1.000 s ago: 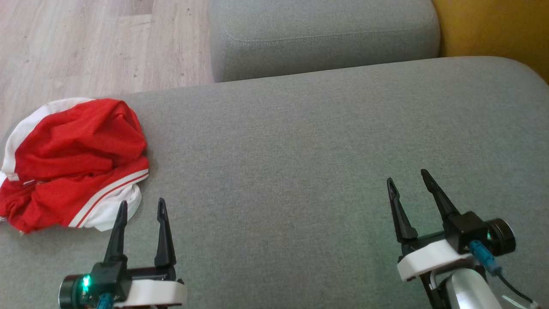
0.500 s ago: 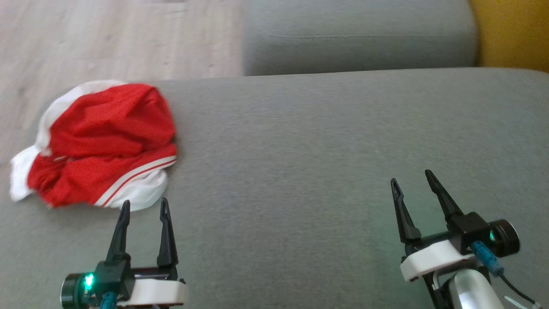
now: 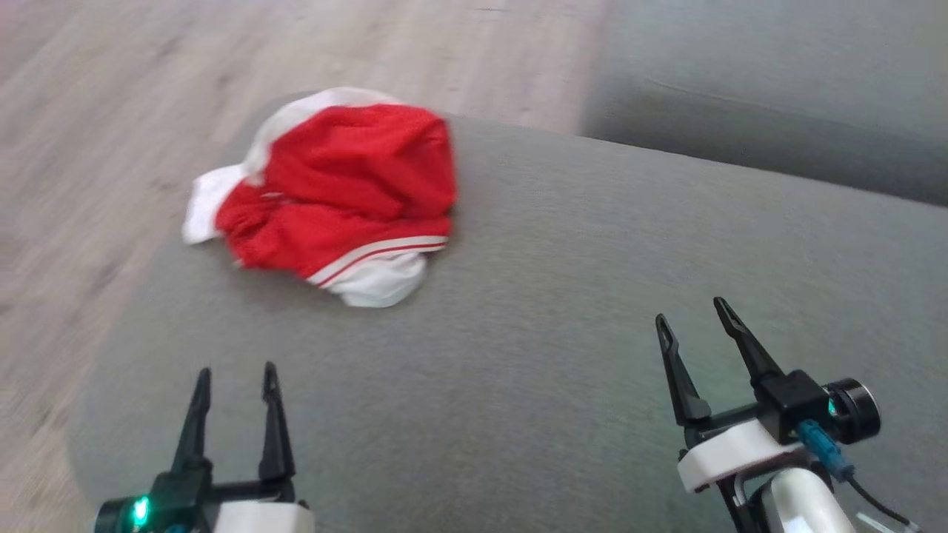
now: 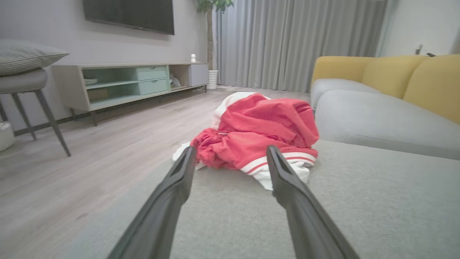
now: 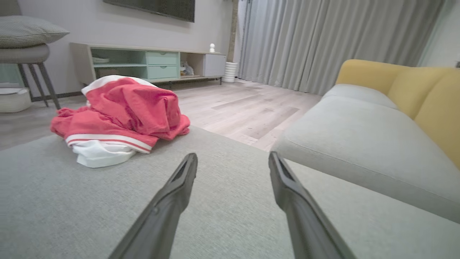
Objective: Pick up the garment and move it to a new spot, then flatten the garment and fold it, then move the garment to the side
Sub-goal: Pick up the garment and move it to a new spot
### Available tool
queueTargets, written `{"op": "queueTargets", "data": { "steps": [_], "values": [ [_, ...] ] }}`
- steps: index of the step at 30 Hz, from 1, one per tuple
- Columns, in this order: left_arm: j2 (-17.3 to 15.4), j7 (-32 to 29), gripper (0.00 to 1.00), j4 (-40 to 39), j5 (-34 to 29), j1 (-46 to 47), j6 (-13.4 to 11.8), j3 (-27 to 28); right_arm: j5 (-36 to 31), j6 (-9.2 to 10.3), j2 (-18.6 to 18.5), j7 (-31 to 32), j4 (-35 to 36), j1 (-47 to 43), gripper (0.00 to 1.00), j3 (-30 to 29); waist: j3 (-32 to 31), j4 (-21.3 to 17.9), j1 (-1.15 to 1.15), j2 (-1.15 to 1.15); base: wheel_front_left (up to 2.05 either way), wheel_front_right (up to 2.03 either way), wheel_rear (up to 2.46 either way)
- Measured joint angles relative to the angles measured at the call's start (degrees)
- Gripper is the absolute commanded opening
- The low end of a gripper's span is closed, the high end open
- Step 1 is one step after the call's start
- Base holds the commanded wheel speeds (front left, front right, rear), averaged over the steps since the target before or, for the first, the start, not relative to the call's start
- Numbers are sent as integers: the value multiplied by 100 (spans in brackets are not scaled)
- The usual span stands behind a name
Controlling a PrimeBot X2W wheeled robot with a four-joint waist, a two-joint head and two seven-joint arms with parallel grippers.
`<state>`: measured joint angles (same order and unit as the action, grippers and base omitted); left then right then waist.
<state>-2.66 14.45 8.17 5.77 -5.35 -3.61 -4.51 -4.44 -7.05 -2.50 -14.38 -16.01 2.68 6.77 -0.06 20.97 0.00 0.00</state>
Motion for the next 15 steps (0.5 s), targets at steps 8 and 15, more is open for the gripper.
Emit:
{"op": "queueTargets", "data": {
  "steps": [8,15],
  "values": [
    [-4,0,100,-314,18,21,8,272,-165,0,1,0,86,-3,100,-20,181,618,-1,0,0,0,0],
    [-8,24,100,-497,19,1628,309,545,-676,-1,-304,0,288,71,100,-53,951,603,1,0,0,0,0]
  ]
}}
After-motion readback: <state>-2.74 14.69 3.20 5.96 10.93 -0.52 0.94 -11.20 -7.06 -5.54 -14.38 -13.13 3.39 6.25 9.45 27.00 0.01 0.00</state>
